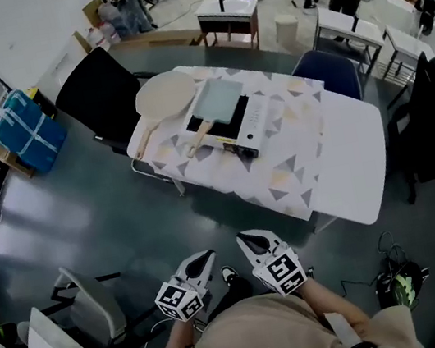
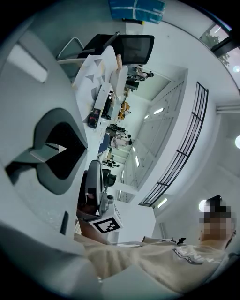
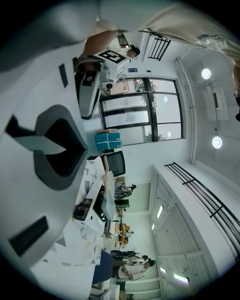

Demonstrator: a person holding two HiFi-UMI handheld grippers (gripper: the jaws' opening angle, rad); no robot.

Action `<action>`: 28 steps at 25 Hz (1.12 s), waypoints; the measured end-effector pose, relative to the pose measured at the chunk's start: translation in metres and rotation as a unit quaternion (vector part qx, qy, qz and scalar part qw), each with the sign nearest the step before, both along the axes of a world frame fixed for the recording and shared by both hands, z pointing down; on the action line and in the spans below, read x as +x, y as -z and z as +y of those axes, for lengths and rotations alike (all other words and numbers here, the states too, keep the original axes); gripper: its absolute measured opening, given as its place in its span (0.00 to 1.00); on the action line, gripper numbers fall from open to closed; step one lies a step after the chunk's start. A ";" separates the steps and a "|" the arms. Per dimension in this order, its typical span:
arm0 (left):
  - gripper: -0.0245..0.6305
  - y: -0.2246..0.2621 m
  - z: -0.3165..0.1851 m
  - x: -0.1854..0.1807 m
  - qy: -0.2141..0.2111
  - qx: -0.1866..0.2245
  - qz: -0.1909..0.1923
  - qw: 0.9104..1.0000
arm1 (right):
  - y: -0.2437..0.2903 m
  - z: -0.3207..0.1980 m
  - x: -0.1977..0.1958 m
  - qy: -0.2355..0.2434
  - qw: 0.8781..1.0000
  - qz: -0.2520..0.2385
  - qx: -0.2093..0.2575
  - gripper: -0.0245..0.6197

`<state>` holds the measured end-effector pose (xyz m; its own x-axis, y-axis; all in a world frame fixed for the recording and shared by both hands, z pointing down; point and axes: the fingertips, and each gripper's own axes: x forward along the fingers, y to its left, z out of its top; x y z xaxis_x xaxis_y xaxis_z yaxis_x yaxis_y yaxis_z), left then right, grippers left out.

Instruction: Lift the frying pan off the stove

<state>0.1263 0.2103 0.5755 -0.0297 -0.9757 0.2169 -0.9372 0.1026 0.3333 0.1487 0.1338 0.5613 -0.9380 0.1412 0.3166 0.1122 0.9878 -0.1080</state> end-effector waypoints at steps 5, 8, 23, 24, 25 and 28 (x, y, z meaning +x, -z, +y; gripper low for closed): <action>0.04 0.011 -0.005 -0.056 -0.015 0.023 -0.005 1.000 | 0.015 -0.001 -0.052 -0.018 1.000 -0.009 0.015 0.03; 0.04 0.008 -0.004 -0.075 -0.035 0.028 0.000 0.999 | 0.015 -0.003 -0.069 -0.045 0.999 -0.005 0.016 0.03; 0.04 -0.013 -0.013 -0.143 -0.068 0.032 0.056 0.996 | -0.007 -0.017 -0.128 -0.082 0.996 0.021 0.003 0.03; 0.04 -0.012 -0.017 -0.147 -0.069 0.033 0.056 0.996 | -0.011 -0.021 -0.131 -0.083 0.996 0.025 -0.002 0.03; 0.04 -0.012 -0.020 -0.153 -0.069 0.032 0.057 0.995 | -0.015 -0.025 -0.136 -0.084 0.996 0.028 -0.009 0.03; 0.04 -0.020 -0.030 -0.174 -0.065 0.021 0.067 0.995 | -0.026 -0.036 -0.158 -0.079 0.996 0.029 -0.023 0.03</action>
